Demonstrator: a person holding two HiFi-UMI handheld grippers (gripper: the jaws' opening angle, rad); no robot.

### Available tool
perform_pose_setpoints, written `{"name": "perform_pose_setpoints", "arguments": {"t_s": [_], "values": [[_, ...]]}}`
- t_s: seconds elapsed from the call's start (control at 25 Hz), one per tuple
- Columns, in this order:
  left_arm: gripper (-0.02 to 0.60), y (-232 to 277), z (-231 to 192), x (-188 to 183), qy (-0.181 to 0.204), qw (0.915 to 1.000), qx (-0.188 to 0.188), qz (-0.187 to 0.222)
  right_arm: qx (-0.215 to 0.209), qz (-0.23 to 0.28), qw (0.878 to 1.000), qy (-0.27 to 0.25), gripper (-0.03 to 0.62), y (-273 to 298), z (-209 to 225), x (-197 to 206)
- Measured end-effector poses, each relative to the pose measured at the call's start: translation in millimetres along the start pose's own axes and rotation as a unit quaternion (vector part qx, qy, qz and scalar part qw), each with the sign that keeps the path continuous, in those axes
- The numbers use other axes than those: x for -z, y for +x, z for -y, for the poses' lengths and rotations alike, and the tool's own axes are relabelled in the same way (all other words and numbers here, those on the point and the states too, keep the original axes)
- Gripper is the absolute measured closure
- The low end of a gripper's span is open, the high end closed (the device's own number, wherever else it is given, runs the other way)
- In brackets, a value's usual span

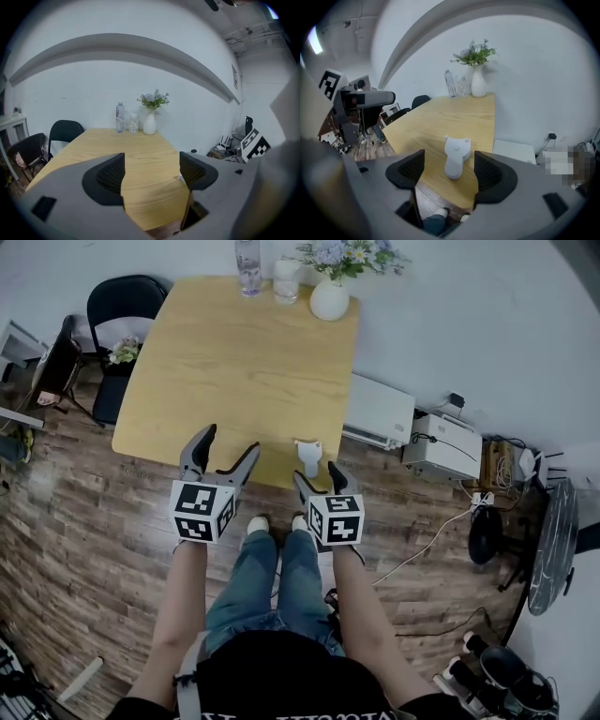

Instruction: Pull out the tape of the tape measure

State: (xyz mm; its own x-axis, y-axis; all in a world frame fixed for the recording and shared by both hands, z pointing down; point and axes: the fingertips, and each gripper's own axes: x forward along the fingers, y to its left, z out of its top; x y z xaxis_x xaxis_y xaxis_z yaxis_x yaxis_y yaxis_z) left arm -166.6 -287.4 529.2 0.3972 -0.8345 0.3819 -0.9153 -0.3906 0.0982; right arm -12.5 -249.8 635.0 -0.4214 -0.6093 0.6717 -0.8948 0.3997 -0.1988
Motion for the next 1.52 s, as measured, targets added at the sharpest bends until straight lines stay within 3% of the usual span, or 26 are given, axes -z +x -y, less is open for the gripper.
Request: {"name": "perform_pose_setpoints", "arguments": {"t_s": [0.2, 0.32, 0.56, 0.72, 1.04, 1.36, 1.52], "values": [[0.212, 3.1, -7.1, 0.7, 0.011, 0.9997, 0.019, -0.006, 0.045, -0.017, 0.999, 0.008, 0.264, 19.6, 5.2, 15.0], [0.212, 4.8, -11.7, 1.3, 0.018, 0.9994, 0.026, -0.010, 0.076, -0.025, 0.997, 0.004, 0.361, 27.5, 9.1, 18.0], [0.212, 8.7, -20.6, 0.9, 0.020, 0.9991, 0.035, -0.014, 0.114, -0.035, 0.993, 0.004, 0.387, 32.8, 13.9, 17.5], [0.212, 11.0, -20.7, -1.0, 0.016, 0.9991, 0.038, -0.013, 0.108, -0.042, 0.993, 0.000, 0.446, 33.1, 14.4, 16.8], [0.215, 7.7, -10.6, -12.2, 0.004, 0.9994, 0.035, 0.000, 0.067, -0.043, 0.997, -0.017, 0.448, 12.8, 9.8, -4.0], [0.221, -2.5, 3.3, -51.1, -0.002, 0.9986, 0.019, 0.049, 0.047, -0.013, 0.997, -0.060, 0.448, -23.4, 10.1, -46.2], [0.222, -9.2, 13.0, -77.6, 0.018, 0.9965, 0.014, 0.080, 0.037, 0.014, 0.996, -0.081, 0.448, -43.3, 10.0, -74.9]]}}
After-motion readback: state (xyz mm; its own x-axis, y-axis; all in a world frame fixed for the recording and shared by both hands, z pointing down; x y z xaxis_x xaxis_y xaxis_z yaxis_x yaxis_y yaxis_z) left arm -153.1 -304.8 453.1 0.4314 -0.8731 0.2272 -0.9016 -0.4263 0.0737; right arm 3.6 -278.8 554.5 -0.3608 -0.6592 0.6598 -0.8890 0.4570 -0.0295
